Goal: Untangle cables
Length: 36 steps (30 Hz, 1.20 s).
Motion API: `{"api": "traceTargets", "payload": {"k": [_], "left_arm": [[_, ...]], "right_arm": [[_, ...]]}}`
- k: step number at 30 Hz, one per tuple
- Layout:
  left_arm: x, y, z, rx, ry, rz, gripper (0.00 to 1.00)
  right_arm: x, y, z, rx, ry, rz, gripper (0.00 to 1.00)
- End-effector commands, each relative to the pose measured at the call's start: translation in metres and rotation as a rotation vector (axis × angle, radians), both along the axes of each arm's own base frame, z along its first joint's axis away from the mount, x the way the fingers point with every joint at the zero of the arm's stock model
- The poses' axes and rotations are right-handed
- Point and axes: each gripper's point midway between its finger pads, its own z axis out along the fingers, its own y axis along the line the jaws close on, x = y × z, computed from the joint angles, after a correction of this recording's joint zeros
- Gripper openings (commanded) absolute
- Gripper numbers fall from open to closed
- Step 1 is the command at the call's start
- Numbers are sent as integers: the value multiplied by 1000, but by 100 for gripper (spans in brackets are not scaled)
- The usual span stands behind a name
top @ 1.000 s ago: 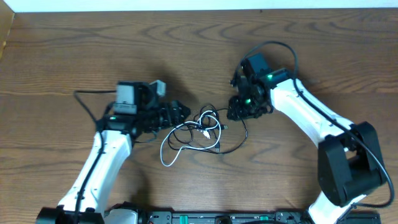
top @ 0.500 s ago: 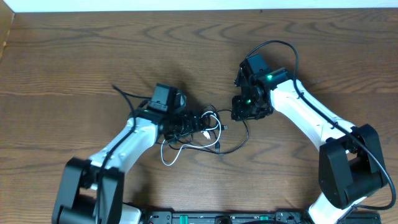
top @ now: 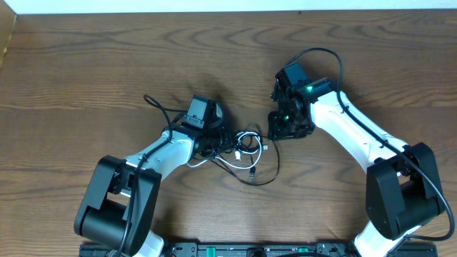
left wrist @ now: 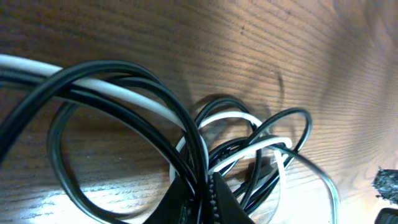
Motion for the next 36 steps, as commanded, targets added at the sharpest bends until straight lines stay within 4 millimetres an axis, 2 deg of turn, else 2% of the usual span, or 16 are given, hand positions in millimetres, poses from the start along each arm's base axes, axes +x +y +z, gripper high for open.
{"api": "traceTargets", "payload": {"k": [1,6,10,14,18,20,21,23,26,27,33,36], "left_arm": [[5,-2,12,-10,-37,-4,8],[5,-16,57,-92,-186,-124,8],[-6,-29,101,-196,-286,-222,8],[-12,-30,119,-224,-318,-237,7],[-19,-27,117,-215,-284,-235,7],[-24,-25,112,-204,-250,-233,7],[-26,-24,109,-198,-240,-238,7],[-29,-22,106,-182,-238,-255,8],[-36,-18,100,-156,-218,-276,7],[-39,-16,97,-145,-203,-277,7],[-59,0,77,-50,-112,-303,7],[-68,10,67,9,-74,-313,7]], "right_arm": [[-1,2,4,10,-14,50,44],[-13,29,15,183,1,209,44],[-9,35,18,214,-20,216,45],[-4,39,19,231,-45,220,45],[3,42,21,242,-79,223,41],[5,43,22,246,-88,224,29],[5,44,22,250,-88,224,15],[5,44,22,249,-83,214,1],[8,40,20,222,-78,172,1],[10,33,16,179,-73,119,1],[25,-37,-1,-190,-82,-282,1],[25,-56,-2,-270,-87,-381,1]]}}
